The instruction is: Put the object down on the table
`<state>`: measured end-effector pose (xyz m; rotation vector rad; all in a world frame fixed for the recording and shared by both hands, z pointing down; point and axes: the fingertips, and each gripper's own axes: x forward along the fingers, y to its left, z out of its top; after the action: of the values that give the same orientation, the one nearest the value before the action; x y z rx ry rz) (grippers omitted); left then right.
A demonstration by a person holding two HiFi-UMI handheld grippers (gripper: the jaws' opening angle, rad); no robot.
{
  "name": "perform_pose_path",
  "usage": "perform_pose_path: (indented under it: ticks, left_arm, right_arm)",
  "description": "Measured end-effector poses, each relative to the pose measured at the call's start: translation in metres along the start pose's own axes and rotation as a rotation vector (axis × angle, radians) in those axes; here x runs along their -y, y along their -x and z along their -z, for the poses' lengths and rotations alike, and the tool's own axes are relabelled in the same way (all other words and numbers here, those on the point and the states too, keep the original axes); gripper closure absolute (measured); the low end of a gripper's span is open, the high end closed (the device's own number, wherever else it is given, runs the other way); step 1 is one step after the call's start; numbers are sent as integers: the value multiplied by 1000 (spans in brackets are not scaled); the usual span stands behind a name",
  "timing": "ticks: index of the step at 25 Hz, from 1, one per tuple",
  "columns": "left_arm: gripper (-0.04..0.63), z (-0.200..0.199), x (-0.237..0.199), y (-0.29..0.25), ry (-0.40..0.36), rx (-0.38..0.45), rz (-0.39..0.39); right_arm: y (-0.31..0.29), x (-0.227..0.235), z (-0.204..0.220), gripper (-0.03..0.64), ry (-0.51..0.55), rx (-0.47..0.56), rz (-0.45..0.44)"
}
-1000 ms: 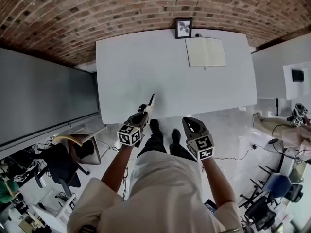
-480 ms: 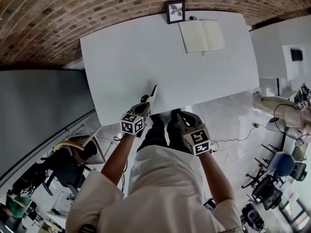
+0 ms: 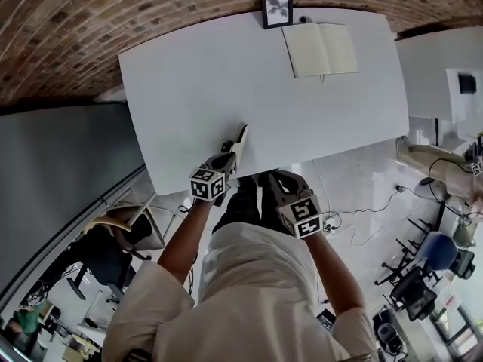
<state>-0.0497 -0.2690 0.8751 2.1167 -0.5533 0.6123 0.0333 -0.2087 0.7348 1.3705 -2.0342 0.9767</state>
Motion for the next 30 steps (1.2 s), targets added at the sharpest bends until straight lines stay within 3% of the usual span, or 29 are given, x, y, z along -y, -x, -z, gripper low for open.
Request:
perform_pose_path:
  ticks: [9, 24, 30]
  left_arm:
    - [595, -1, -8, -3, 51, 12, 2]
    - [580, 0, -25, -5, 270, 100, 18]
    - [578, -1, -26, -6, 281, 118, 19]
  right_arm:
    - [-18, -3, -2, 615, -10, -22, -39]
    - [-21, -5, 6, 615, -33, -37, -60]
    - [-24, -8, 9, 615, -35, -43, -74]
